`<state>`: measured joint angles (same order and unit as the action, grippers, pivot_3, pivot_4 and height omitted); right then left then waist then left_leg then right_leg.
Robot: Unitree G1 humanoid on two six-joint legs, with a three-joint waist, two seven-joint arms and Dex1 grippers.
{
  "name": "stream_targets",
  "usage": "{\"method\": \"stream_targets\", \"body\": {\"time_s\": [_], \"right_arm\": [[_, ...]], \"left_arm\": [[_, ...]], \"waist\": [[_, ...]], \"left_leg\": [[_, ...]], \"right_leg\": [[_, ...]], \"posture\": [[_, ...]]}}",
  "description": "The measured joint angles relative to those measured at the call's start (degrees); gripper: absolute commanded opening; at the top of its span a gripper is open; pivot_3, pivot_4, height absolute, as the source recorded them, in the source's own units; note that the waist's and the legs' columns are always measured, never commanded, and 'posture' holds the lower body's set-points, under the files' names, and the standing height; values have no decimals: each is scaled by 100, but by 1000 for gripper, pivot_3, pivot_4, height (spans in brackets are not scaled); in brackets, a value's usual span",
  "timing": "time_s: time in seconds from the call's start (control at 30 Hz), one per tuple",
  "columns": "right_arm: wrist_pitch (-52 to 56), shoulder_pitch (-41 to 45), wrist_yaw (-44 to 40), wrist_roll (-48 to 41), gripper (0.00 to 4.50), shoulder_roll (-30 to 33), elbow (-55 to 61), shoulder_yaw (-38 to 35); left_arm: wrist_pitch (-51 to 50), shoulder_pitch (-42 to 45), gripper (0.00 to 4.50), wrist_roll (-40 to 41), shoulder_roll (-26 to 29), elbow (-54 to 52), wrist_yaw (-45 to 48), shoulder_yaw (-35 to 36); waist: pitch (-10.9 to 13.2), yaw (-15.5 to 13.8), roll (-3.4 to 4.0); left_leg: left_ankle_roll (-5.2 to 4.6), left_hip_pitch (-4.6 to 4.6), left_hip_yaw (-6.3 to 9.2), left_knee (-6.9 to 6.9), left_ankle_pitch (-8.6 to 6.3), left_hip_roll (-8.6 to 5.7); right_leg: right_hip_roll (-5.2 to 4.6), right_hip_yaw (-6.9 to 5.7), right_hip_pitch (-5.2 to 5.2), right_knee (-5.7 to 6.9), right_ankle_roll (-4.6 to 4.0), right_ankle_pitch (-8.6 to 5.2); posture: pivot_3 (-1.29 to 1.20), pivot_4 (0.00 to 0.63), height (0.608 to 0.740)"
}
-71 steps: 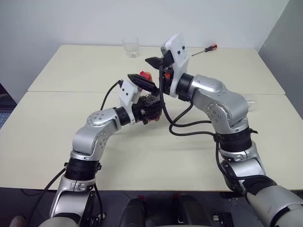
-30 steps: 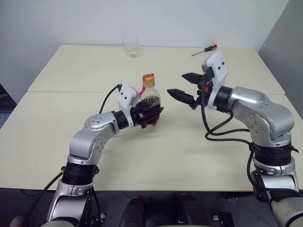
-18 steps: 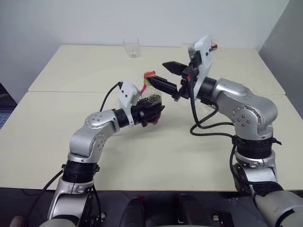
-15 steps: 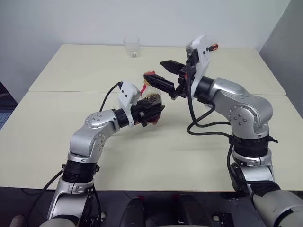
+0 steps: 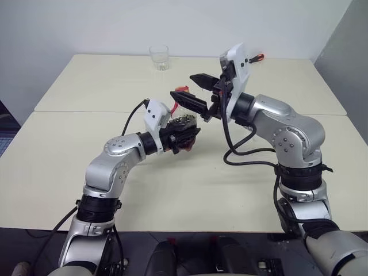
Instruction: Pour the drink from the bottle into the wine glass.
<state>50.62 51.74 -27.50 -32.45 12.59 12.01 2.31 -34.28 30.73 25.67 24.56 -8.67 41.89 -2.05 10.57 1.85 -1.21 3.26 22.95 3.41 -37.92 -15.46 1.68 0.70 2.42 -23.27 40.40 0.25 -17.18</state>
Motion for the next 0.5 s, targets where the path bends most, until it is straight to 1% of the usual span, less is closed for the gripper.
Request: {"method": "stream_targets", "body": {"time_s": [0.3, 0.5], "right_arm": [[-18, -2, 2, 143, 4463, 203, -41, 0], [17, -165, -31, 83, 4463, 383, 172, -4]], "left_arm": [[0, 1, 1995, -2, -6, 0, 0, -1], [-2, 1, 1995, -5, -9, 4, 0, -5]], "waist": [[0, 0, 0], [0, 0, 0]], "left_leg": [[0, 0, 0, 0, 0, 0], [0, 0, 0, 0, 0, 0]], "right_leg": [[0, 0, 0, 0, 0, 0], [0, 1, 0, 0, 0, 0]], "posture": [[0, 150, 740], [0, 150, 740]]}}
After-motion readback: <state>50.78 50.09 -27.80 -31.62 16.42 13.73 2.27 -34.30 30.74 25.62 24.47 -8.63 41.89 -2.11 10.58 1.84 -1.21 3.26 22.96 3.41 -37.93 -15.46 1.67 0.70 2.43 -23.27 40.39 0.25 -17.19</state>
